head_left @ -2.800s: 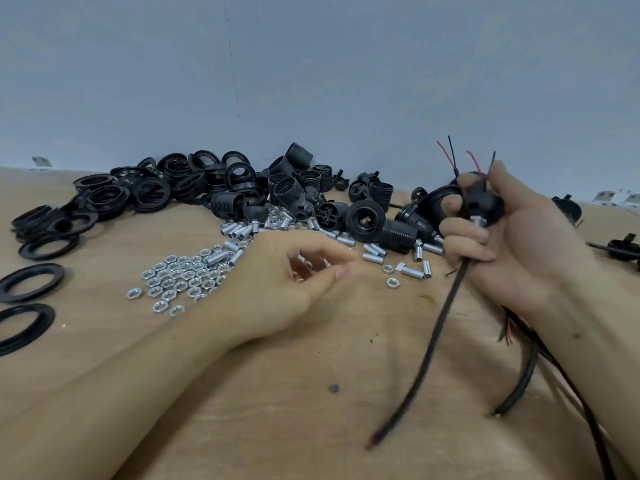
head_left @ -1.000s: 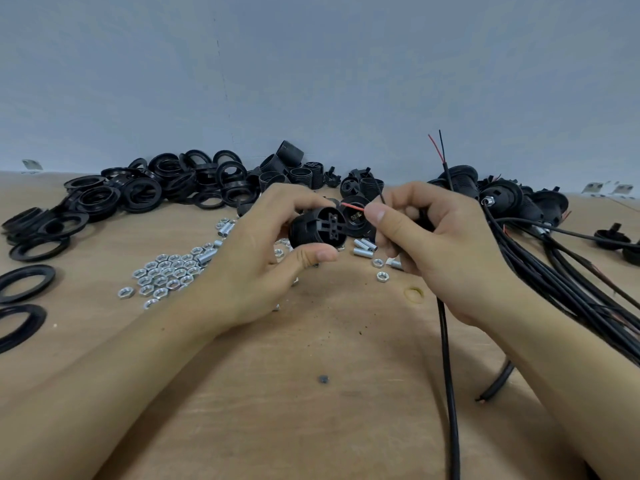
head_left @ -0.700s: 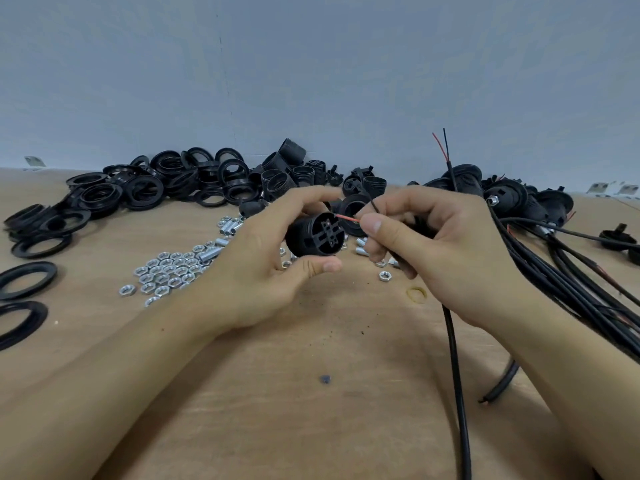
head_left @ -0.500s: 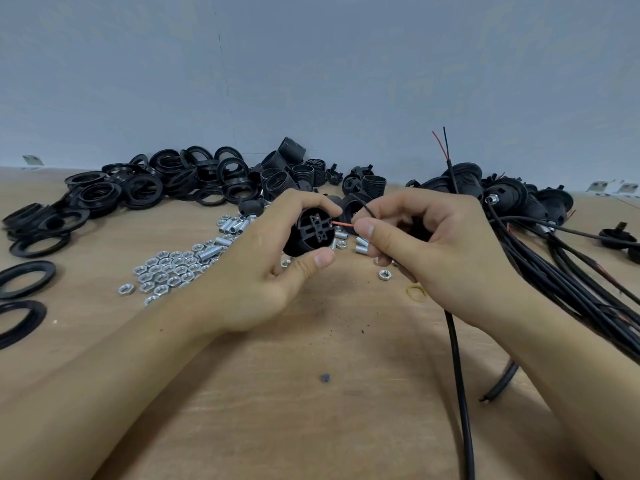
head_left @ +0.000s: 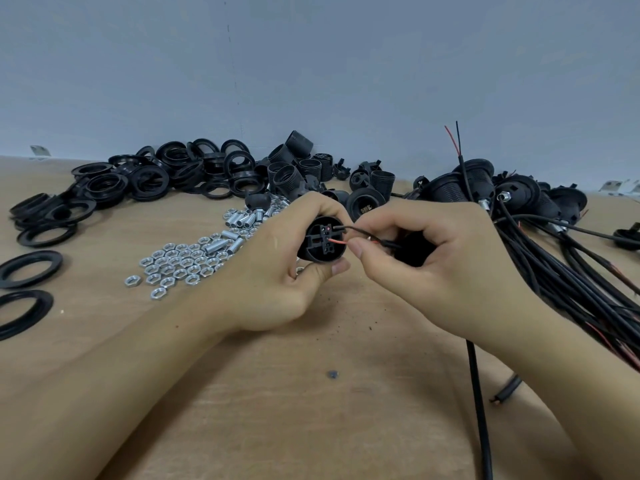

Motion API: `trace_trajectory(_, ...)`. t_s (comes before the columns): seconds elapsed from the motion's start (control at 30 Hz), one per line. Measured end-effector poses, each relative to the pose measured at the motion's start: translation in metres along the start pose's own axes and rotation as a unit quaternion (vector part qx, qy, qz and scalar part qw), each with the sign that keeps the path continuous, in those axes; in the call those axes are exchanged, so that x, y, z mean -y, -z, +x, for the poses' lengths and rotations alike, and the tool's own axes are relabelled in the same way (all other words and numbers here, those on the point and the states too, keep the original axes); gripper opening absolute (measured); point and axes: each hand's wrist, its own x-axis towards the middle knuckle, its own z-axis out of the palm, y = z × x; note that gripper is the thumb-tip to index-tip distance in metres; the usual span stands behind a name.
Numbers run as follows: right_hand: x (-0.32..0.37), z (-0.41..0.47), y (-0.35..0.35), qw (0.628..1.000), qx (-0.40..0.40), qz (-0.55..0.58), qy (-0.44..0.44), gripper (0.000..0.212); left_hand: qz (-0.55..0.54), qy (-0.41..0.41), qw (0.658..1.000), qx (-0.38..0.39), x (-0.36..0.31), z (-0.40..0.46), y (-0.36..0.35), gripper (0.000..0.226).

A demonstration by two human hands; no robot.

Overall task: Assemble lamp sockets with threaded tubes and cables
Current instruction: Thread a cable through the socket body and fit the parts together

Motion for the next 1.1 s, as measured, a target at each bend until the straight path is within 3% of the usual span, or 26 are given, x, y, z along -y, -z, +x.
trace_trajectory(0.57,-0.0023,-0.0018,0.0061,0.999,0.036,-0.014,-0.013,0.007,0.008,0.0,1.0,0.0,-0.002,-0.0006,0.0009,0.025)
trace_trajectory(1.1,-0.0011,-0.0011,0.0017,1.0,0.014,-0.002,-0.019,0.01,0.014,0.017,1.0,0.005,-0.0023,-0.0004,0.0005,0.028)
